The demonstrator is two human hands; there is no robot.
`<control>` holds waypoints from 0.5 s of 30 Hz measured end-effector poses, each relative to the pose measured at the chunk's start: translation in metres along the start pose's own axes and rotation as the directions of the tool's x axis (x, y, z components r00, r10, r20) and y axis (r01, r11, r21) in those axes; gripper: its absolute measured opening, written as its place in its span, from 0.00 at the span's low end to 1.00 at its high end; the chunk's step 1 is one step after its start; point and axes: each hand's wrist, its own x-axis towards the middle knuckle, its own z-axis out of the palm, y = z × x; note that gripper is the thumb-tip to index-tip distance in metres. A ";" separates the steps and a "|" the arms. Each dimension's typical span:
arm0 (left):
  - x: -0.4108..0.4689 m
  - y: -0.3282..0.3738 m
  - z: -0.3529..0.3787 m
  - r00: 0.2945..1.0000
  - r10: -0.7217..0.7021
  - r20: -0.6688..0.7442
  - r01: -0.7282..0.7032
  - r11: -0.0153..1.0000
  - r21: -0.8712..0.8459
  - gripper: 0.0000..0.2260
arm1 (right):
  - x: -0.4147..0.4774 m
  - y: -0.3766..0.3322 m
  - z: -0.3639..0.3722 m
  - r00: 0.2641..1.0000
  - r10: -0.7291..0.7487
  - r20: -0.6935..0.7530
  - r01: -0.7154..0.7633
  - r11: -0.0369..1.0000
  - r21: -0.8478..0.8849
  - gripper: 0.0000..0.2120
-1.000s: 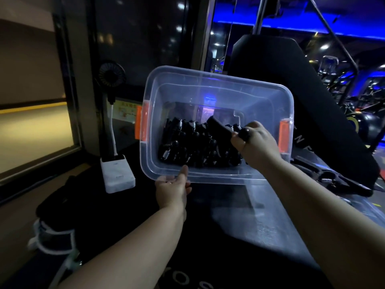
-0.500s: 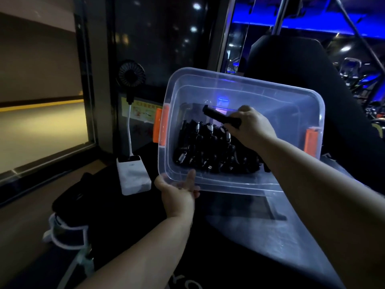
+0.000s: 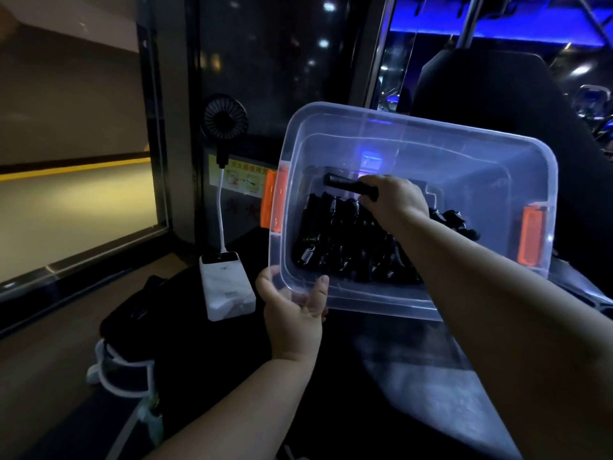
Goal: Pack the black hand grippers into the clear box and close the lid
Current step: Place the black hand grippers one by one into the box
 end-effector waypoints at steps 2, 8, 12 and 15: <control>0.000 -0.003 0.000 1.000 0.028 -0.004 -0.028 1.000 0.001 0.26 | 0.004 0.000 0.005 1.000 0.006 0.014 -0.006 0.999 0.035 0.15; 0.001 -0.004 -0.001 0.997 0.071 0.001 -0.071 0.997 0.017 0.25 | 0.016 0.004 0.020 0.993 0.079 0.092 -0.089 0.990 0.107 0.15; 0.001 -0.005 -0.001 0.997 0.079 -0.001 -0.079 0.996 0.035 0.26 | 0.022 0.006 0.029 0.987 0.127 0.103 -0.141 0.979 0.144 0.20; 0.001 -0.007 -0.001 0.996 0.094 -0.008 -0.094 0.995 0.043 0.26 | 0.024 0.005 0.034 0.977 0.173 0.125 -0.195 0.963 0.188 0.25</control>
